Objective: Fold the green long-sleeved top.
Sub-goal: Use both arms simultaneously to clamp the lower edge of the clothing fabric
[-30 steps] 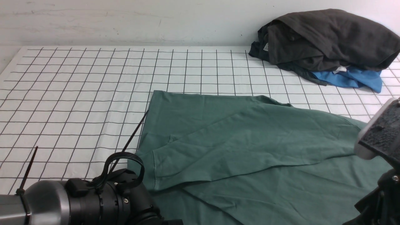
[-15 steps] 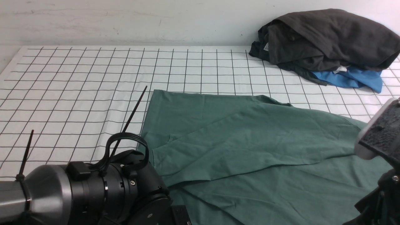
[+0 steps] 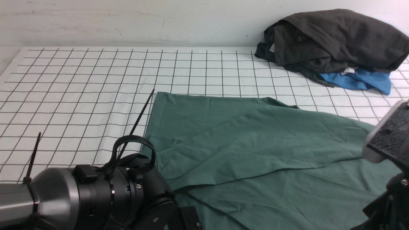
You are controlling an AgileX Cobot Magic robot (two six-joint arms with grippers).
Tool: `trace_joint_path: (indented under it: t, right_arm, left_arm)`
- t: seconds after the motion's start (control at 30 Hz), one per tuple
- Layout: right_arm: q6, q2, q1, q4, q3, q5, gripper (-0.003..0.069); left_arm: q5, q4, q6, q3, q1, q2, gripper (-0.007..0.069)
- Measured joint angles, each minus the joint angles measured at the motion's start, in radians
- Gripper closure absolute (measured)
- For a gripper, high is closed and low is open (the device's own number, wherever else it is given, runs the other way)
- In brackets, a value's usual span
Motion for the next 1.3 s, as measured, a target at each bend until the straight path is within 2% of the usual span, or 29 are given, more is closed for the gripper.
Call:
trace_joint_path:
  t: [0.13, 0.27, 0.3, 0.4, 0.53, 0.83, 1.13, 1.3]
  right_arm:
    - [0.0, 0.0, 0.0, 0.0, 0.0, 0.0, 0.0289]
    - [0.0, 0.0, 0.0, 0.0, 0.0, 0.0, 0.0289]
    - [0.0, 0.0, 0.0, 0.0, 0.0, 0.0, 0.0289]
    - [0.0, 0.0, 0.0, 0.0, 0.0, 0.0, 0.0289]
    - [0.0, 0.0, 0.0, 0.0, 0.0, 0.0, 0.0289]
    - [0.0, 0.0, 0.0, -0.001, 0.0, 0.0, 0.0289]
    - [-0.022, 0.0, 0.0, -0.002, 0.0, 0.0, 0.0285]
    - [-0.027, 0.0, 0.0, -0.003, 0.006, 0.0, 0.0257]
  left_arm:
    - [-0.002, -0.001, 0.0, 0.0, 0.0, 0.007, 0.035]
    - [0.001, -0.008, -0.008, 0.0, 0.0, 0.007, 0.0456]
    - [0.002, -0.009, -0.008, 0.0, 0.0, 0.007, 0.0456]
    - [0.016, -0.031, -0.008, 0.0, 0.0, 0.007, 0.0547]
    - [0.028, -0.055, -0.004, 0.0, 0.0, 0.007, 0.0617]
    - [0.053, -0.066, 0.0, -0.01, 0.0, 0.007, 0.0622]
    - [0.206, -0.069, 0.02, -0.135, 0.0, 0.007, 0.0622]
    - [0.235, -0.069, 0.046, -0.16, 0.0, 0.007, 0.0622]
